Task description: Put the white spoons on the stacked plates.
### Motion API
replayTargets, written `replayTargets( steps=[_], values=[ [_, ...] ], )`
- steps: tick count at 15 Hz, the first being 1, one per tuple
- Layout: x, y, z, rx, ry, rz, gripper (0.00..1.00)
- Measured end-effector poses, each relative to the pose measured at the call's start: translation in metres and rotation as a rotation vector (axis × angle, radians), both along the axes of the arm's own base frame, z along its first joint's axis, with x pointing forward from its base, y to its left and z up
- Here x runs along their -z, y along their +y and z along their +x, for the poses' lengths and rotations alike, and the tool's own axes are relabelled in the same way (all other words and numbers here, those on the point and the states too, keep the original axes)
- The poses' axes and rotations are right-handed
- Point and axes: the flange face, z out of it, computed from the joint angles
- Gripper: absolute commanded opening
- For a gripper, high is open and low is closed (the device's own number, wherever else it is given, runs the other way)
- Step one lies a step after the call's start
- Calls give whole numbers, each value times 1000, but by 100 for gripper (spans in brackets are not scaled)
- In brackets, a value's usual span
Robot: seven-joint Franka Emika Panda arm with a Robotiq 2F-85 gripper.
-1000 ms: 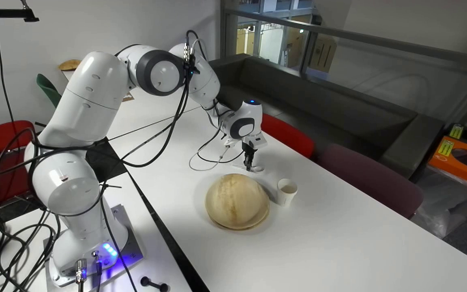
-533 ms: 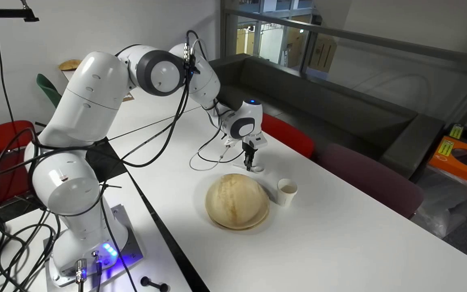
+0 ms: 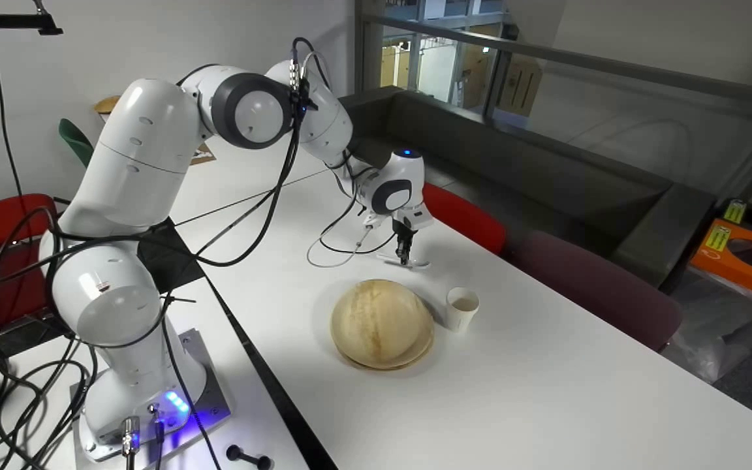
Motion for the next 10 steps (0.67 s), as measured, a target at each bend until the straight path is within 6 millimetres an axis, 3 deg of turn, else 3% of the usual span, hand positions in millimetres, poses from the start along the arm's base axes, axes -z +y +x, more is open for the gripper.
replayTargets(
  steps=[5, 10],
  values=[
    [-22, 1, -6, -10, -18, 9, 3],
    [-59, -21, -52, -62, -54, 9, 3]
  ],
)
